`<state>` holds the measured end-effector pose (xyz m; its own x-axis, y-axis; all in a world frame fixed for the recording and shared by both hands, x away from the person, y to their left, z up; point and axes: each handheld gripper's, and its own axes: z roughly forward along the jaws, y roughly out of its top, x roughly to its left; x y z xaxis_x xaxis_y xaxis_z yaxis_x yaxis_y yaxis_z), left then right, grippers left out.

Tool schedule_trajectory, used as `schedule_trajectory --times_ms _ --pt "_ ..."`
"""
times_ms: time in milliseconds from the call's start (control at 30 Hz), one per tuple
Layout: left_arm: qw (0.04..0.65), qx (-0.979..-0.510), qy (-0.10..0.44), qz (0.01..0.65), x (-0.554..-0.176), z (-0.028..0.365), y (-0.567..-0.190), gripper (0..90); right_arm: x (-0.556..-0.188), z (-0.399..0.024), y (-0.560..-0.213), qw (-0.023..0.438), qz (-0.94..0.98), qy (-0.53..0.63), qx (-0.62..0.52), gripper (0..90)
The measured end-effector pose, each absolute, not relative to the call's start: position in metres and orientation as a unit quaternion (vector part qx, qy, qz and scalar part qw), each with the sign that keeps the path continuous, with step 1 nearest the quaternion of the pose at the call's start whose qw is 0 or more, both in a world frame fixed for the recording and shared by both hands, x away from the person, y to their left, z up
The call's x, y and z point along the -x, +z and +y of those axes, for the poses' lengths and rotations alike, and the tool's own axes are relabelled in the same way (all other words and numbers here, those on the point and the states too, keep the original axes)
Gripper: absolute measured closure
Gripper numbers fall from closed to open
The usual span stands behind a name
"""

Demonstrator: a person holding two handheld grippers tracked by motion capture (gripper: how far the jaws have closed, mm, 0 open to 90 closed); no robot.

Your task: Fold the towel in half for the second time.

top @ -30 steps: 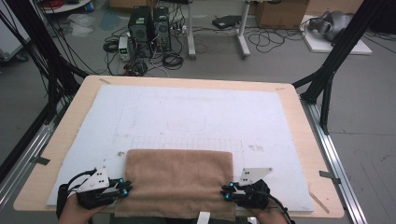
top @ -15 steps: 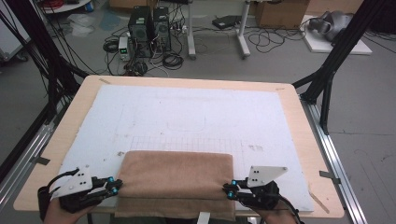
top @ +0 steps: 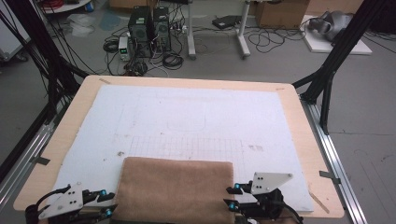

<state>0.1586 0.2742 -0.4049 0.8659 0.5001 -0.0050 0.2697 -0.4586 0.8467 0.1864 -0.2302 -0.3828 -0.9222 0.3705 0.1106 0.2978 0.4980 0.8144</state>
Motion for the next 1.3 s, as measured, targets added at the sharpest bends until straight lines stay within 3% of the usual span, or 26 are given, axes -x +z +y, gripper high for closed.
schedule_trajectory --times_ms 133,333,700,900,1033,1300 --pt "0.474 -0.831 0.141 0.255 -0.183 0.274 -0.406 55.2 -0.207 -0.233 -0.386 0.062 0.861 0.454 -0.221 56.3" --pt "0.485 -0.813 0.148 0.286 -0.223 0.268 -0.409 52.2 -0.247 -0.235 -0.389 0.083 0.853 0.447 -0.255 46.6" --pt "0.462 -0.809 0.146 0.332 -0.265 0.266 -0.426 43.5 -0.283 -0.23 -0.412 0.083 0.854 0.428 -0.284 40.1" --pt "0.446 -0.814 0.124 0.351 -0.278 0.267 -0.433 40.6 -0.285 -0.23 -0.431 0.062 0.853 0.423 -0.299 40.3" --pt "0.434 -0.818 0.092 0.367 -0.287 0.267 -0.44 39.7 -0.288 -0.229 -0.439 0.043 0.857 0.419 -0.296 45.2" --pt "0.428 -0.827 0.05 0.36 -0.294 0.265 -0.445 48.4 -0.292 -0.228 -0.442 0.024 0.863 0.413 -0.29 56.8"
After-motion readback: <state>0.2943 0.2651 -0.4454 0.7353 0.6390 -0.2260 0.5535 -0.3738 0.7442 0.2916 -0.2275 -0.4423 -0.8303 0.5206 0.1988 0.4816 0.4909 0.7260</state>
